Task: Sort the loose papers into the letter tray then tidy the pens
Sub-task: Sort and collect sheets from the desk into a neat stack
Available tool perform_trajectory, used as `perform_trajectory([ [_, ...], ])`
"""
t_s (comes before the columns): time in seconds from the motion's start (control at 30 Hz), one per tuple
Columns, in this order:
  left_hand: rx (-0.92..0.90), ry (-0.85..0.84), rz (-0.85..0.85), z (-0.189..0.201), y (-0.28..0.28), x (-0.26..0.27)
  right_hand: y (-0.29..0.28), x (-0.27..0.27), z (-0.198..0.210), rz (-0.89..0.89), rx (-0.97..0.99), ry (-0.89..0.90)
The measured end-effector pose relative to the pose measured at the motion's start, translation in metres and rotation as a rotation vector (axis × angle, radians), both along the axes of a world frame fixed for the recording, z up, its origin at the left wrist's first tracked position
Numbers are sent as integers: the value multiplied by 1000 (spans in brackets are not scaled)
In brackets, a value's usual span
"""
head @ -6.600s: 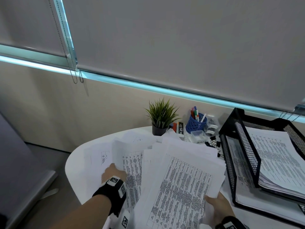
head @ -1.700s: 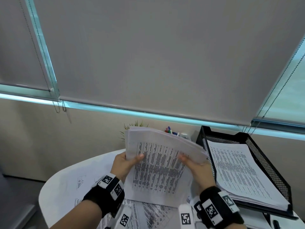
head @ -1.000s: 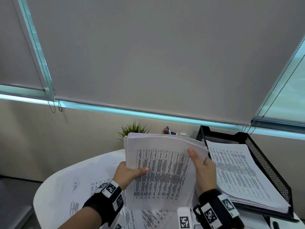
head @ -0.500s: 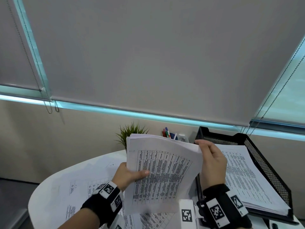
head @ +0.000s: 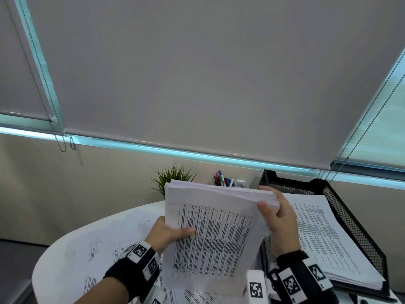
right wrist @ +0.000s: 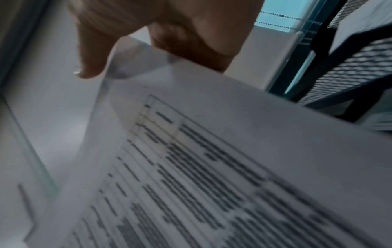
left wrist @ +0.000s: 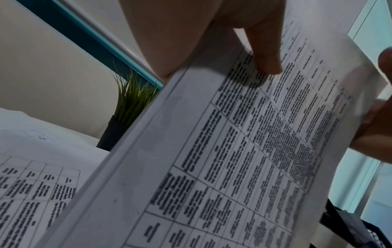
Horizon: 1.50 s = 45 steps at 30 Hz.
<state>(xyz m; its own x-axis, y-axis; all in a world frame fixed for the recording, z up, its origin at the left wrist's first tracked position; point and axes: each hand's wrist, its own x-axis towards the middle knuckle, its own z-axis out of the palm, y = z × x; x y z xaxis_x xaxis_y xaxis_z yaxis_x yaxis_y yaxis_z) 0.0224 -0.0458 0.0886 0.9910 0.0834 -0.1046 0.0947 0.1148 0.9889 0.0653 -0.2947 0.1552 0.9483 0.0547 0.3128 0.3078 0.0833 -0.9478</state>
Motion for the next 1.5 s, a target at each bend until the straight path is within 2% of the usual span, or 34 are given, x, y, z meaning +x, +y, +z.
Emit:
perform_trajectory([
  [0.1,-26,-8,-14,-1,3,0,0,0,-24,115,-94,204],
  [0.17,-32,-22,-9,1,3,0,-1,-2,-32,173,-115,274],
  [0.4,-66,-129,91,21,12,7,13,-2,-13,170,-73,253],
  [0.53,-13,-60,39,18,14,5,20,-4,-22,99,-16,305],
  [0.67,-13,-17,73,12,10,5,25,-4,-24,146,66,334],
  [0.77,-31,-23,123,12,9,6,28,-4,-20,132,86,314],
  [0.87,-22,-43,94,16,10,2,27,-4,-16,82,35,244],
  [1.07,-15,-41,54,19,8,1,30,-6,-1,35,102,117],
  [1.23,3,-29,22,21,11,1,33,-8,10,-42,148,131],
  [1.37,-2,-22,31,20,10,2,31,-5,12,-120,150,66],
  [1.5,-8,-19,80,21,10,6,33,-9,16,-85,114,-22],
])
